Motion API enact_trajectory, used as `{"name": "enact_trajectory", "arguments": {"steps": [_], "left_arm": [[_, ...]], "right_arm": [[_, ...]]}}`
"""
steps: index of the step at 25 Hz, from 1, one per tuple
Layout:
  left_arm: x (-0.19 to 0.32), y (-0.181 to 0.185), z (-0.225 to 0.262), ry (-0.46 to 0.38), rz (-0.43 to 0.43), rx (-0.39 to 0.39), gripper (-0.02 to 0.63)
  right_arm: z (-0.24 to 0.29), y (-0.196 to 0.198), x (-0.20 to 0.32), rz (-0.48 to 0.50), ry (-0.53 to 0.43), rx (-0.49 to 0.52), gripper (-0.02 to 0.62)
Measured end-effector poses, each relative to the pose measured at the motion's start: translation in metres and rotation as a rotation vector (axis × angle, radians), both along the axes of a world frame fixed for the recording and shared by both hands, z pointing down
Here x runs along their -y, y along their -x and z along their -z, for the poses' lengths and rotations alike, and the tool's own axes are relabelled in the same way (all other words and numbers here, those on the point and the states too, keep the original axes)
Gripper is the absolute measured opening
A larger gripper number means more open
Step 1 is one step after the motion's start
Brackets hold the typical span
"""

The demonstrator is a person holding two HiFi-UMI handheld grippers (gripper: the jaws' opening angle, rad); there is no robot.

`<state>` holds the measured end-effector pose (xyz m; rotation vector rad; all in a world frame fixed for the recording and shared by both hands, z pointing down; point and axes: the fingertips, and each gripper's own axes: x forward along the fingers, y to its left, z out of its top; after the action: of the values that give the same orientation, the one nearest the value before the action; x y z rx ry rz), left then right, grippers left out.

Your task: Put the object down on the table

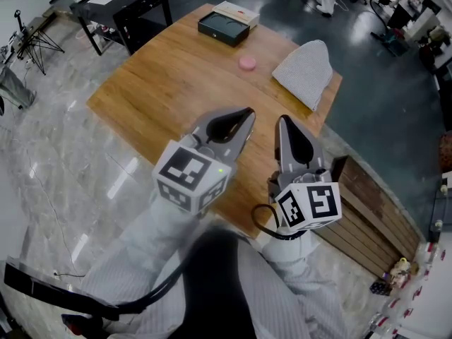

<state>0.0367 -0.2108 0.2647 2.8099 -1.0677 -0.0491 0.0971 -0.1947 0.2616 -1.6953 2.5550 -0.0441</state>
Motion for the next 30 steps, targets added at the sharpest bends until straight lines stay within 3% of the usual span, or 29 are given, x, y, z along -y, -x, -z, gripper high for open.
{"name": "enact_trajectory", "arguments": {"steps": [30], "left_arm": [[-0.008, 0.005, 0.0, 0.008, -0.014, -0.035, 0.002]], "right_arm": [[0.0, 0.005, -0.011, -0.009, -0.004, 0.012, 0.012]]}}
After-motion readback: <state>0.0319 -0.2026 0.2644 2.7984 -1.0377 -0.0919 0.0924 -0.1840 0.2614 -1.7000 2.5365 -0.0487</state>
